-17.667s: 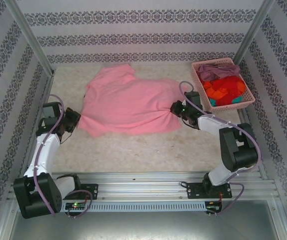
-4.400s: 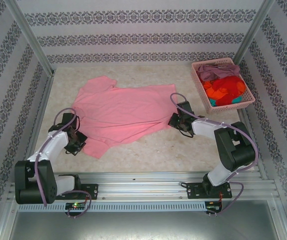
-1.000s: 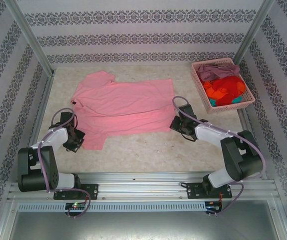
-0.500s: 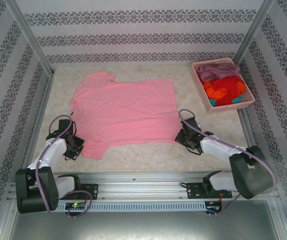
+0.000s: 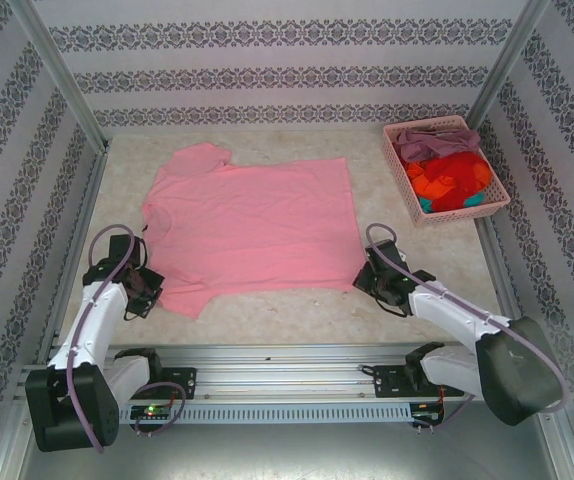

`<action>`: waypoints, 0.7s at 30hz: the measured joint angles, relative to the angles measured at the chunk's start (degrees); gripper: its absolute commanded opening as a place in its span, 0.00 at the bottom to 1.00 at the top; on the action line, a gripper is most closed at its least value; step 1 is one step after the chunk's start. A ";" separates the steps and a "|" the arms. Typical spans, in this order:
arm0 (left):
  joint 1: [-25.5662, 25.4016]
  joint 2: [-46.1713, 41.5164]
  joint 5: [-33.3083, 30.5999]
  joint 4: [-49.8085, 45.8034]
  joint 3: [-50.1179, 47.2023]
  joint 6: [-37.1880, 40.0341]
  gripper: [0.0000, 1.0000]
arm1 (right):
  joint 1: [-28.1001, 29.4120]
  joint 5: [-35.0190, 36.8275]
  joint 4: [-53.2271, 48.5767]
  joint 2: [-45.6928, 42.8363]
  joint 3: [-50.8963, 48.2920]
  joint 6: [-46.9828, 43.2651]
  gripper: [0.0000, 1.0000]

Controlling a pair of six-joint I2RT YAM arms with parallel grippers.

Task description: Fold and stack the t-shirts

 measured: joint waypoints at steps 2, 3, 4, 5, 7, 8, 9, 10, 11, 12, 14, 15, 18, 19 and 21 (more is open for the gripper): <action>0.00 -0.28 -0.42 -1.07 0.70 0.35 0.00 | 0.00 0.02 -0.98 -0.70 -0.11 0.04 0.00; 0.00 -0.46 -0.79 -1.64 1.29 0.63 0.00 | 0.00 0.02 -1.11 -0.98 -0.11 0.02 0.00; 0.00 -0.46 -1.05 -2.10 1.99 0.96 0.00 | 0.00 0.02 -1.25 -1.36 -0.09 0.00 0.00; 0.00 -0.42 -1.22 -2.47 2.89 1.49 0.00 | 0.00 0.02 -1.44 -1.60 0.09 -0.02 0.00; 0.00 0.07 -1.57 -2.78 5.16 2.97 0.00 | 0.00 0.26 -2.01 -1.62 1.36 -0.46 0.00; 0.00 0.57 -1.73 -2.78 6.21 3.78 0.00 | 0.00 0.46 -2.29 -1.55 2.19 -0.68 0.00; 0.00 1.49 -2.03 -2.80 7.63 5.01 0.00 | 0.00 0.68 -2.58 -1.42 3.50 -1.16 0.00; 0.00 2.58 -2.43 -2.75 9.03 6.16 0.00 | 0.00 0.98 -2.58 -1.11 4.90 -1.64 0.00; 0.00 3.61 -2.78 -2.73 10.21 7.21 0.00 | 0.00 1.27 -2.58 -0.76 6.32 -2.03 0.00; 0.00 4.72 -3.08 -2.69 11.41 8.48 0.00 | 0.00 1.55 -2.54 -0.31 7.85 -2.67 0.00; 0.00 6.38 -3.63 -2.64 13.29 10.78 0.00 | -0.02 1.99 -2.32 0.50 10.32 -3.69 0.00; 0.00 7.04 -3.93 -2.62 14.10 11.82 0.00 | -0.02 2.10 -2.08 1.01 11.41 -4.26 0.00; 0.00 8.48 -4.50 -2.49 16.90 14.82 0.00 | -0.02 2.34 -1.88 2.62 13.88 -5.77 0.00; 0.00 8.85 -4.61 -2.43 17.92 15.63 0.00 | -0.02 2.38 -1.84 3.08 14.49 -6.29 0.00; 0.00 9.49 -4.98 -2.36 19.78 17.09 0.00 | -0.09 2.40 -1.88 3.74 15.41 -7.15 0.00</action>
